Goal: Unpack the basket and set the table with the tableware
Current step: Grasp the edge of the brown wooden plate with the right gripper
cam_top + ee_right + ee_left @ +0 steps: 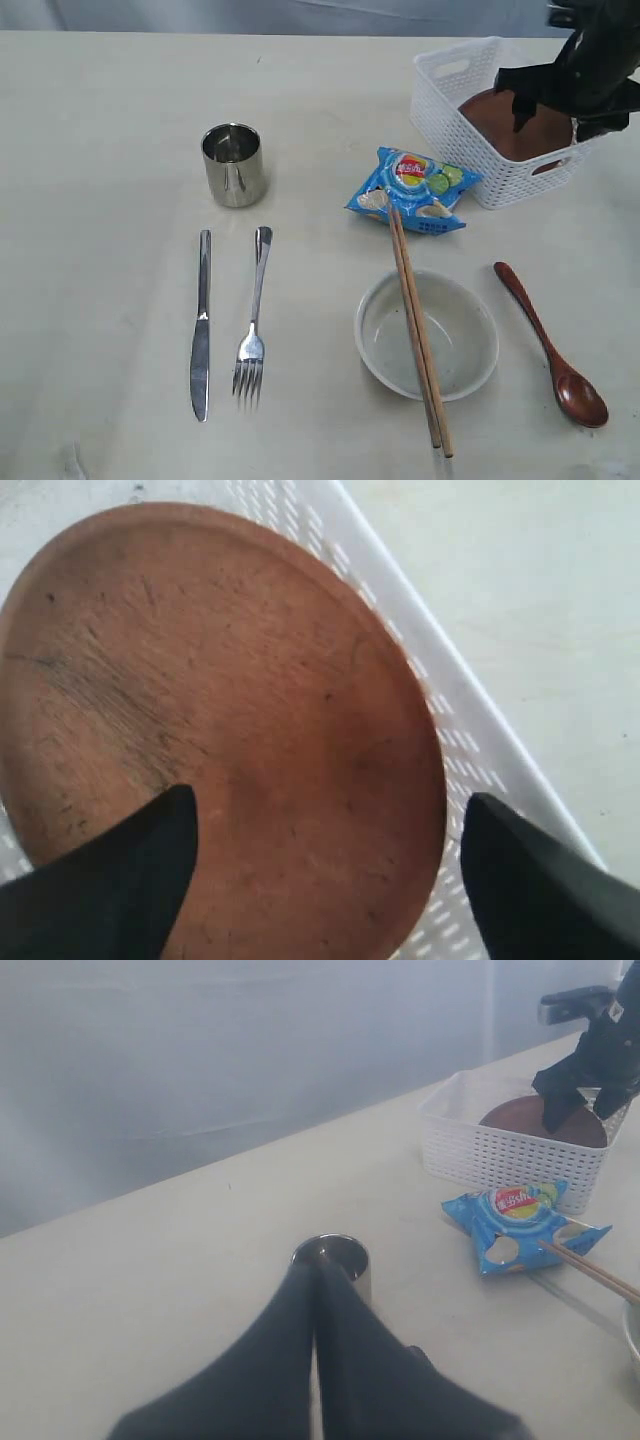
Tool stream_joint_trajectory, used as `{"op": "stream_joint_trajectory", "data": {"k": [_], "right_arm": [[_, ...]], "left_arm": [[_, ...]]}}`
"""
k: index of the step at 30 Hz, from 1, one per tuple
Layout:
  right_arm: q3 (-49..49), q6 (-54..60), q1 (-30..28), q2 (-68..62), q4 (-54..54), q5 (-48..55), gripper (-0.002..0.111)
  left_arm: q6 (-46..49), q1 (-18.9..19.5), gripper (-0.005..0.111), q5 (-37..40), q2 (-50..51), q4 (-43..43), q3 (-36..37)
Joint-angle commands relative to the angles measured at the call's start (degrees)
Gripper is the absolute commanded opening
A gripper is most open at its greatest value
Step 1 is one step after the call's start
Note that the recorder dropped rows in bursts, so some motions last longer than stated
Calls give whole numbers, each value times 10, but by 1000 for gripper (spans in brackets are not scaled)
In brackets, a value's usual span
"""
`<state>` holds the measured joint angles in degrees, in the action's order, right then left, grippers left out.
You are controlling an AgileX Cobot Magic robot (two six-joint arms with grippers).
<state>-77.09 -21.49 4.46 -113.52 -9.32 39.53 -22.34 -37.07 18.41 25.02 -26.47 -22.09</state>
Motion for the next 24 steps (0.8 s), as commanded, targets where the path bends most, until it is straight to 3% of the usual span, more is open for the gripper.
{"op": "stream_joint_trajectory", "data": {"k": [1,24], "right_arm": [[-13,-4,-3,-2,-13,11,71],[-13,-3,-3,-43,27,10,71]], "left_arm": [[-2,-2,0,0,-4,-2,3],[-2,-2,0,0,-4,-2,3]]}}
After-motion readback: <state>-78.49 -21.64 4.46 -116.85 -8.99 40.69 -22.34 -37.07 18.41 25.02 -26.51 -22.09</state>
